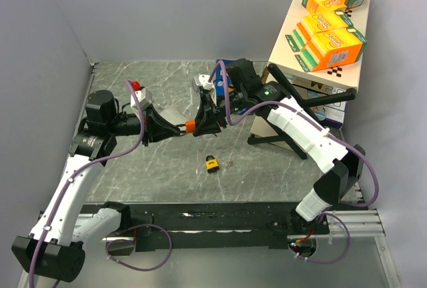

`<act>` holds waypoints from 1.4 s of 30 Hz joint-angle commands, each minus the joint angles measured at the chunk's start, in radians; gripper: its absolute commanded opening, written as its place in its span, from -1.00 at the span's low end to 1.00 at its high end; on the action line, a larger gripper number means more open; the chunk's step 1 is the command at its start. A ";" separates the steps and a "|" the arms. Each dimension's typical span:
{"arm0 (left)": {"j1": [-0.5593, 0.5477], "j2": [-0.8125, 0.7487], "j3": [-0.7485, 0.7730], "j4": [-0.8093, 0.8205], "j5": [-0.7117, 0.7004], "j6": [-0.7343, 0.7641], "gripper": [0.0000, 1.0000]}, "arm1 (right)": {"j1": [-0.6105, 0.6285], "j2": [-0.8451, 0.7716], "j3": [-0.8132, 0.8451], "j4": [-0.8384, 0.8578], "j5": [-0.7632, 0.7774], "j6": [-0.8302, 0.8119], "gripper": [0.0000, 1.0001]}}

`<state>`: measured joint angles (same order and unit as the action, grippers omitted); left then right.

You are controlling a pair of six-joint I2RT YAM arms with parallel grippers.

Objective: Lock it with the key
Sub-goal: Lock the lock.

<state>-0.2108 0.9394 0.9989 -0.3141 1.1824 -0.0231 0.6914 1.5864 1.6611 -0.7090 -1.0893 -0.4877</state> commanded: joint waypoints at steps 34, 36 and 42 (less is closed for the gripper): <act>-0.079 0.004 -0.152 0.359 -0.066 -0.252 -0.98 | 0.088 0.049 0.043 0.103 -0.038 0.041 -1.00; -0.046 -0.008 -0.149 0.317 -0.038 -0.241 -0.98 | 0.060 0.046 0.045 0.054 -0.029 0.025 -0.64; 0.074 0.004 -0.050 0.055 0.063 -0.013 -0.98 | -0.001 0.027 0.052 -0.102 0.011 -0.081 0.27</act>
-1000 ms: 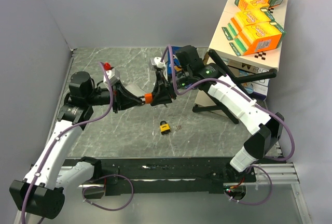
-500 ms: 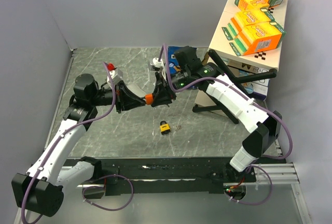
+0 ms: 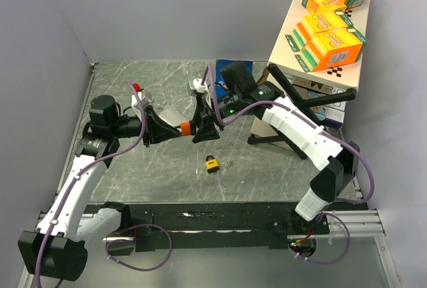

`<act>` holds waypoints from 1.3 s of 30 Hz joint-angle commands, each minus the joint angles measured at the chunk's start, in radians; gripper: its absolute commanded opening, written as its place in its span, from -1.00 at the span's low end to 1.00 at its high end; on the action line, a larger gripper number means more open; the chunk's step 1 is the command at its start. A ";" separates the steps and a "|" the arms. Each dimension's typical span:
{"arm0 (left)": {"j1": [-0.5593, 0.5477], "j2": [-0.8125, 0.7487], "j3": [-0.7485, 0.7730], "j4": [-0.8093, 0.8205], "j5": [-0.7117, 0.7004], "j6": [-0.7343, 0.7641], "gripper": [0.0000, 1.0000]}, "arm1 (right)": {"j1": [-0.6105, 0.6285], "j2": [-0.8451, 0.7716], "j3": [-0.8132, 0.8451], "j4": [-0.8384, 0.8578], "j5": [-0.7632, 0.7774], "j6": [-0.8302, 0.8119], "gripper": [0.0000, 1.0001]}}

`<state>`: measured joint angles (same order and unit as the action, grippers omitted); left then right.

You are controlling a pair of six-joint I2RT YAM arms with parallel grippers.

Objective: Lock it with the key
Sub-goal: Lock the lock.

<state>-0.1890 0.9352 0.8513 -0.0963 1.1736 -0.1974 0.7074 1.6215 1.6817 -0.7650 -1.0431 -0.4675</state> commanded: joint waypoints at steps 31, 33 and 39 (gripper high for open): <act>0.071 0.048 0.166 -0.402 0.092 0.418 -0.98 | -0.036 0.023 0.055 -0.059 0.021 -0.129 -0.26; 0.072 0.051 0.170 -0.408 0.095 0.423 -0.98 | -0.034 0.028 0.061 -0.079 0.029 -0.141 -0.35; 0.072 0.060 0.166 -0.388 0.098 0.400 -0.98 | -0.037 0.031 0.062 -0.131 0.049 -0.192 -0.92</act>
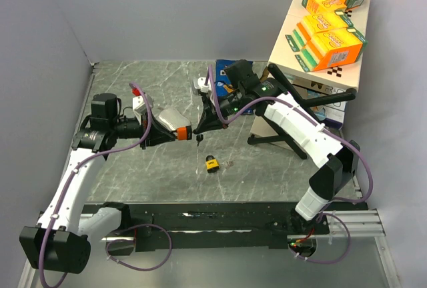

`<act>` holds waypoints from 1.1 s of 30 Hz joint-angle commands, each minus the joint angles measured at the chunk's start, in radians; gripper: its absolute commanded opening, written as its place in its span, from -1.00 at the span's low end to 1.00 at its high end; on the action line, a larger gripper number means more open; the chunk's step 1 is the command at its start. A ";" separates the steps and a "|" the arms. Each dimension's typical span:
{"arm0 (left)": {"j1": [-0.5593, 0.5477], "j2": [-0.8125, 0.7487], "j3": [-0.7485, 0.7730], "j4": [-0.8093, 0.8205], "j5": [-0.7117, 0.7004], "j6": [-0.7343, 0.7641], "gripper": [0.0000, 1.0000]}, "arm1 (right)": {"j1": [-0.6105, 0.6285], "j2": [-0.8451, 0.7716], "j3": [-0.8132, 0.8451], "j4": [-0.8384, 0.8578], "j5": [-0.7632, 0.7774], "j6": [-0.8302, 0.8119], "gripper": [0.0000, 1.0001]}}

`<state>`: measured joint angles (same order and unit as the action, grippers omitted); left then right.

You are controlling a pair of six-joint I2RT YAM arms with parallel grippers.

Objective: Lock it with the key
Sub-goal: Lock the lock.

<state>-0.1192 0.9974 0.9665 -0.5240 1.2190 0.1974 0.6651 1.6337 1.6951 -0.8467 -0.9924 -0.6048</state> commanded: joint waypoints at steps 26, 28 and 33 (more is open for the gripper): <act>0.116 0.044 0.087 -0.144 0.116 0.170 -0.98 | -0.116 -0.072 -0.089 -0.163 0.051 -0.204 -1.00; 0.116 0.030 0.071 -0.078 0.100 0.107 -0.98 | -0.108 -0.077 -0.107 -0.109 0.047 -0.124 -1.00; 0.182 -0.049 -0.075 0.353 -0.123 -0.364 -0.98 | -0.027 -0.081 -0.215 0.150 0.093 0.092 -1.00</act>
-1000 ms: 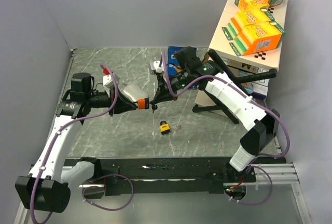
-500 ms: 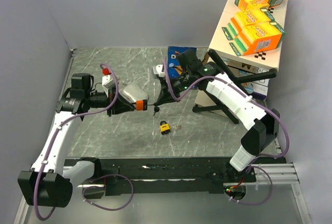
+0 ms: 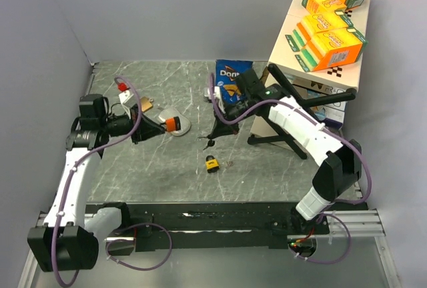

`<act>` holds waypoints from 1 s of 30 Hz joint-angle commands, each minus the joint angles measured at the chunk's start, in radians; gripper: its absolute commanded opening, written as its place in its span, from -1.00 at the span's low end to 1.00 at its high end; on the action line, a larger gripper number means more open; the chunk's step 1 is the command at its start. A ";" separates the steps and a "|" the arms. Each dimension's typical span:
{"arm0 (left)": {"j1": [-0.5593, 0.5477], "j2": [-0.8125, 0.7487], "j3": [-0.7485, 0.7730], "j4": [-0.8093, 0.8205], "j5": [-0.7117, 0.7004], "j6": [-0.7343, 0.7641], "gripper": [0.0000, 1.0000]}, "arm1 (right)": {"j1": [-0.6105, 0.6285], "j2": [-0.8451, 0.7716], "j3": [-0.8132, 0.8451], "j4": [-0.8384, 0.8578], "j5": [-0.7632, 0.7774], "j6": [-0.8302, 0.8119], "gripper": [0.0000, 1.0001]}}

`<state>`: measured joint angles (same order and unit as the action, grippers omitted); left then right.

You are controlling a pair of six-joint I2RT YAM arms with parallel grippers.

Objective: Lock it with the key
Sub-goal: Lock the lock, then place the key at the center of the board.

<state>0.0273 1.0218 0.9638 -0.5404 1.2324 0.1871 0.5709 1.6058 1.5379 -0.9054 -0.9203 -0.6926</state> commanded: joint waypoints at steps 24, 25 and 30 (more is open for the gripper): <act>0.137 -0.195 -0.254 0.267 -0.591 -0.621 -0.98 | 0.302 0.177 -0.305 0.680 0.075 0.465 -1.00; 0.137 -0.192 -0.251 0.263 -0.587 -0.615 -0.98 | 0.303 0.189 -0.312 0.689 0.077 0.469 -1.00; 0.137 -0.170 -0.247 0.238 -0.559 -0.592 -0.98 | 0.291 0.235 -0.308 0.708 0.084 0.475 -1.00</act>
<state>0.1604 0.8490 0.6941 -0.3153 0.6418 -0.4274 0.8661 1.8038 1.2224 -0.2729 -0.8131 -0.2398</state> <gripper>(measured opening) 0.054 0.021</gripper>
